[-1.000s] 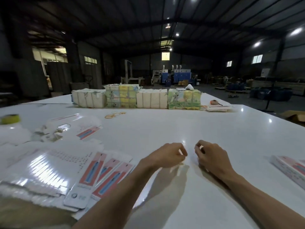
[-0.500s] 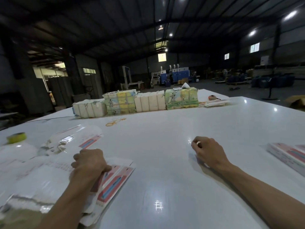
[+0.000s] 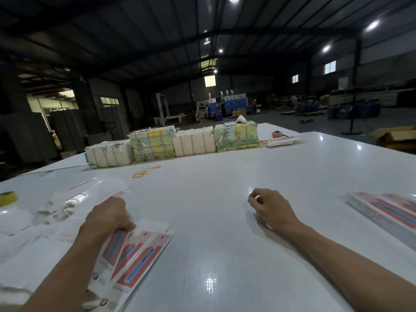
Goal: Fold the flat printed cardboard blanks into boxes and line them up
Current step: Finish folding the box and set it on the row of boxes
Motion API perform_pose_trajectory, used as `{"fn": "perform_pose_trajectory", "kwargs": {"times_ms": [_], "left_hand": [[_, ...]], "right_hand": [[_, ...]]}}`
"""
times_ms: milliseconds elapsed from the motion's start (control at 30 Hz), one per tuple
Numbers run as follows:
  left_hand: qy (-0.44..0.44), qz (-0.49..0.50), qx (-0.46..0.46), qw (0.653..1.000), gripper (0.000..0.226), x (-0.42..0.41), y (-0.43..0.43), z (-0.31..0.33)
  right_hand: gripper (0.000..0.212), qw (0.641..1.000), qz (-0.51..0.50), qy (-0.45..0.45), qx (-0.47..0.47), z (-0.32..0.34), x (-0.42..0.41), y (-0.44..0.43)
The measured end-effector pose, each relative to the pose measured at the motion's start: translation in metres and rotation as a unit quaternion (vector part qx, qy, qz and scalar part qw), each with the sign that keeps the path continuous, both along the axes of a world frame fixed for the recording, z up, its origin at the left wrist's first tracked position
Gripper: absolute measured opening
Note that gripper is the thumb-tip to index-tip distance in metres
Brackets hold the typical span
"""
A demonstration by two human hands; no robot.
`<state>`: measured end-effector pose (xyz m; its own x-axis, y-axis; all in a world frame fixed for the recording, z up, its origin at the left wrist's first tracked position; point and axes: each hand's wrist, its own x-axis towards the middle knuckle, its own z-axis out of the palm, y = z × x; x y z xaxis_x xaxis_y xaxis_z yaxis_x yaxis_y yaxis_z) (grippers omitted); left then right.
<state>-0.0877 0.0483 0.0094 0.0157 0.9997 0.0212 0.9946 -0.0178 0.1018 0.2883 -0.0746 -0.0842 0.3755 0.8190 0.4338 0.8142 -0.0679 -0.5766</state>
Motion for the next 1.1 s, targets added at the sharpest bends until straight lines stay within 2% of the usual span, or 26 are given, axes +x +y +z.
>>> {"fn": "perform_pose_trajectory", "kwargs": {"times_ms": [67,133,233,300,400,500,600,733,833,933,1067,1100], "left_hand": [[-0.074,-0.069,0.005,0.995,0.045,0.01,0.004,0.008],[-0.208,-0.133,-0.019,0.969,0.031,0.029,0.002,0.018],[-0.412,-0.226,-0.1,0.877,0.025,0.07,-0.011,0.022],[-0.483,-0.255,-0.153,0.824,0.03,0.102,-0.019,0.013],[-0.521,-0.253,-0.203,0.789,0.028,0.147,-0.03,-0.013],[-0.513,-0.277,-0.232,0.779,0.031,0.176,-0.036,-0.044],[-0.525,-0.299,-0.244,0.759,0.03,0.187,-0.038,-0.072],[-0.585,-0.296,-0.284,0.7,0.036,0.184,-0.033,-0.09],[-0.617,-0.268,-0.302,0.675,0.051,0.182,-0.032,-0.092],[-0.649,-0.284,-0.302,0.638,0.055,0.184,-0.037,-0.09],[-0.688,-0.292,-0.336,0.573,0.065,0.187,-0.047,-0.082],[-0.687,-0.295,-0.335,0.574,0.069,0.188,-0.048,-0.08]], "right_hand": [[0.019,1.0,0.004,0.002,0.0,0.0,0.001,0.001],[0.019,1.0,0.008,0.005,0.007,-0.001,0.001,0.001],[0.018,0.999,0.024,0.013,0.03,0.0,0.001,0.0],[0.017,0.997,0.037,0.014,0.061,0.001,0.001,0.0],[0.011,0.988,0.058,0.027,0.143,0.004,-0.002,0.001],[0.026,0.977,0.084,0.032,0.193,0.007,-0.006,0.002],[0.04,0.981,0.128,0.015,0.146,0.003,-0.005,0.005],[0.034,0.985,0.161,-0.009,0.054,-0.003,-0.007,0.009],[0.034,0.983,0.173,0.018,0.055,-0.001,-0.013,0.01],[0.038,0.978,0.184,0.068,0.076,0.002,-0.017,0.005],[0.046,0.971,0.185,0.107,0.107,0.006,-0.022,0.004],[0.048,0.971,0.174,0.118,0.114,0.006,-0.023,0.004]]}}
